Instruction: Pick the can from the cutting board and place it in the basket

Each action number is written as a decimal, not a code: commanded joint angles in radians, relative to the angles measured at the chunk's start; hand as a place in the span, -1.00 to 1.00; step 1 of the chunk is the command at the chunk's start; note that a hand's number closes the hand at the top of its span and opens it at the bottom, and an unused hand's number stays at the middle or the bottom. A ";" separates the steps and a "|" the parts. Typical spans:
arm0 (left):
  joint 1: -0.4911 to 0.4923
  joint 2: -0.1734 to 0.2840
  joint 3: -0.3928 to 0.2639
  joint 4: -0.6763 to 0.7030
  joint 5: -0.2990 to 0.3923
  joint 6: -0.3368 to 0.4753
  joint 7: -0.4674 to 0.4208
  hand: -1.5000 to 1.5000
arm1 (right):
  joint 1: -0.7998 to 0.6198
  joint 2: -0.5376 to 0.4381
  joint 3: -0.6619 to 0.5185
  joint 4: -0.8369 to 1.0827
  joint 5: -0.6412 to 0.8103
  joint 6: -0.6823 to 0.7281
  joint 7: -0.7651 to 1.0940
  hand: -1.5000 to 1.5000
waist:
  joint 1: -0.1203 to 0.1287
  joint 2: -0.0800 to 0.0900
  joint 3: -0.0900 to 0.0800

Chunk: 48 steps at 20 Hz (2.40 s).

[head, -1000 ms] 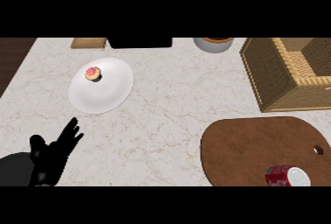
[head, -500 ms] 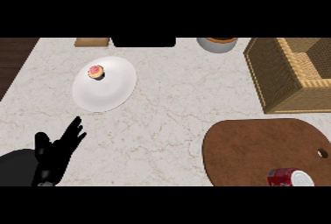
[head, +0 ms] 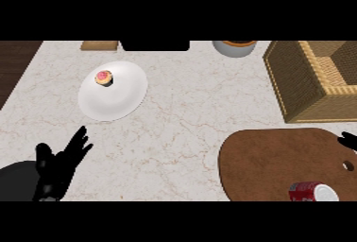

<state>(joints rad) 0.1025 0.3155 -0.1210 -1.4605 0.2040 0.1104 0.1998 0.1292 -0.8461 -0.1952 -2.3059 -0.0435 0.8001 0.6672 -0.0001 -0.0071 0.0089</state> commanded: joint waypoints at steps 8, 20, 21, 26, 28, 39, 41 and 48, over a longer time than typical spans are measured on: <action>0.019 -0.023 0.005 0.122 -0.017 -0.033 0.003 0.00 | 0.015 0.166 0.145 0.043 0.325 -0.040 -0.127 -1.00 | 0.002 0.009 -0.009; -0.027 0.011 0.070 0.126 -0.014 -0.069 0.040 0.00 | 0.098 0.207 0.208 0.131 0.563 -0.072 -0.325 -1.00 | -0.006 0.008 -0.009; 0.015 -0.048 0.015 0.092 -0.056 -0.018 0.030 0.00 | 0.095 0.207 0.219 0.142 0.575 -0.064 -0.316 -1.00 | -0.003 0.008 -0.009; 0.031 -0.064 -0.003 0.044 -0.080 0.002 0.062 0.00 | 0.056 0.206 0.230 0.224 0.611 -0.052 -0.335 -1.00 | 0.000 0.008 -0.008; 0.044 -0.048 0.026 0.064 -0.059 -0.026 0.039 0.00 | 0.131 0.239 0.273 0.189 0.673 -0.106 -0.345 -1.00 | -0.005 0.006 -0.008; 0.024 -0.033 0.056 0.051 -0.063 -0.069 0.067 0.00 | 0.054 0.300 0.286 0.289 0.737 -0.129 -0.383 -1.00 | 0.000 0.007 -0.009; -0.004 -0.036 0.078 0.089 -0.059 -0.070 0.060 0.00 | 0.032 0.253 0.239 0.383 0.741 -0.149 -0.483 -1.00 | -0.001 0.008 -0.009; 0.029 -0.082 0.053 0.067 -0.090 -0.039 0.046 0.00 | 0.024 0.211 0.314 0.376 0.883 -0.238 -0.584 1.00 | 0.001 0.008 -0.009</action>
<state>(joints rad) 0.1144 0.2673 -0.0451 -1.4664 0.1403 0.0520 0.2233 0.1917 -0.5991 0.1328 -1.9672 0.8050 0.5802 0.1422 -0.0012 -0.0090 0.0092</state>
